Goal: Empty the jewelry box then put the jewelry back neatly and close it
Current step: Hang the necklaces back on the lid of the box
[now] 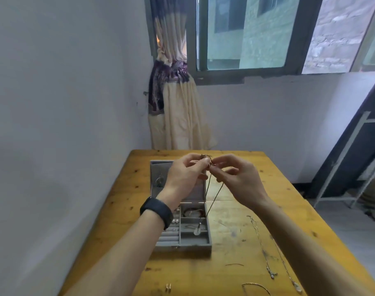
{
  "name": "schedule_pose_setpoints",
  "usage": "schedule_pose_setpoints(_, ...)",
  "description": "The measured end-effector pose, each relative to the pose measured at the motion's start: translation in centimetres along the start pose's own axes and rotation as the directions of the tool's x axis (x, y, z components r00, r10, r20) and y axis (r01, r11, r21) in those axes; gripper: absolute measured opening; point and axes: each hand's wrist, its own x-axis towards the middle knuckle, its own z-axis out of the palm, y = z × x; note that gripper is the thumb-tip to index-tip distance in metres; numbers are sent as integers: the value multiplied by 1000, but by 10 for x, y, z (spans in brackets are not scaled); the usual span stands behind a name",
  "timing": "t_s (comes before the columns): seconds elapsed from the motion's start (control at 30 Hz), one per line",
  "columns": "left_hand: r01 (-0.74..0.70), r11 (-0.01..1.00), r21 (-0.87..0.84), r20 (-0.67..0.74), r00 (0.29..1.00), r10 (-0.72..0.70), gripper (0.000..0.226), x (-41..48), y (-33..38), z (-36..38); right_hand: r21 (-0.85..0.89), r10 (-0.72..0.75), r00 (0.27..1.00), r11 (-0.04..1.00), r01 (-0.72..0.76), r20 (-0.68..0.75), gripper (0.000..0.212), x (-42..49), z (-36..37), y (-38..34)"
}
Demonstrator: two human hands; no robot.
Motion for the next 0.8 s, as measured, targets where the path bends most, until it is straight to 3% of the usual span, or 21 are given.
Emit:
schedule_pose_setpoints(0.13,-1,1000,-13,-97,995,0,14,5,1,-31,40,141,978,988,-148,155,26,3,31,2)
schedule_pose_setpoints(0.27,-26,1000,13,-140,990,28,12,12,3,-59,-111,236,887,972,-209,396,21,-3,51,14)
schedule_pose_setpoints(0.37,27,999,-46,-156,987,-34,17,21,-1,-76,-133,264,829,964,-228,492,19,-10,65,24)
schedule_pose_setpoints(0.53,81,983,-168,-210,971,-116,18,33,-16,-92,-169,247,870,967,-192,426,21,-16,83,39)
schedule_pose_setpoints(0.7,129,959,-254,-271,942,-199,15,49,-35,-116,-51,310,871,948,-315,380,22,-14,80,60)
schedule_pose_setpoints(0.8,183,933,-310,-212,943,-256,12,55,-45,-126,-177,289,896,954,-241,336,18,-7,81,73)
